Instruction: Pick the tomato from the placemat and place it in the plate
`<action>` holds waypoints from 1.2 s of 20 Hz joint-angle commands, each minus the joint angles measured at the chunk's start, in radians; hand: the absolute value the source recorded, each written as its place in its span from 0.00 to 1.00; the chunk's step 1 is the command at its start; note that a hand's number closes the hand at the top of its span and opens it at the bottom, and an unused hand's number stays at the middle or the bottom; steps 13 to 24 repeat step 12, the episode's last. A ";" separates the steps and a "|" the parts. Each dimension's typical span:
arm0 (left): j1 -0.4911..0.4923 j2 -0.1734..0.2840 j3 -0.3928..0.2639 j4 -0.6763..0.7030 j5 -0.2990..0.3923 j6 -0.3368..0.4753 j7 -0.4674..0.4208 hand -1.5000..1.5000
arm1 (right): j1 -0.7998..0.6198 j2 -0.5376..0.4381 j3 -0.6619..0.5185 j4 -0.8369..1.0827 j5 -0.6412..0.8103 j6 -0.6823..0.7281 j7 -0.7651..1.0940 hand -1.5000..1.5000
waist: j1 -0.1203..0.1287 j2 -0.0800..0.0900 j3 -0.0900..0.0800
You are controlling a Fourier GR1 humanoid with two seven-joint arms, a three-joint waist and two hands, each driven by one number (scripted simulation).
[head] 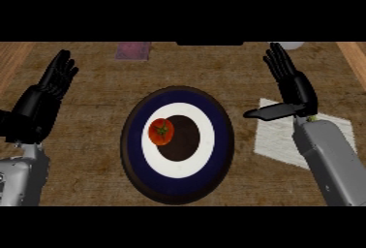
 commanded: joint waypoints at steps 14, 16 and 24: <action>0.004 -0.016 0.005 0.001 -0.019 -0.003 0.004 0.50 | -0.053 -0.157 -0.144 0.403 0.127 0.219 -0.334 0.00 | 0.006 0.002 0.000; 0.004 -0.016 0.005 0.001 -0.019 -0.003 0.004 0.50 | -0.053 -0.157 -0.144 0.403 0.127 0.219 -0.334 0.00 | 0.006 0.002 0.000; 0.004 -0.016 0.005 0.001 -0.019 -0.003 0.004 0.50 | -0.053 -0.157 -0.144 0.403 0.127 0.219 -0.334 0.00 | 0.006 0.002 0.000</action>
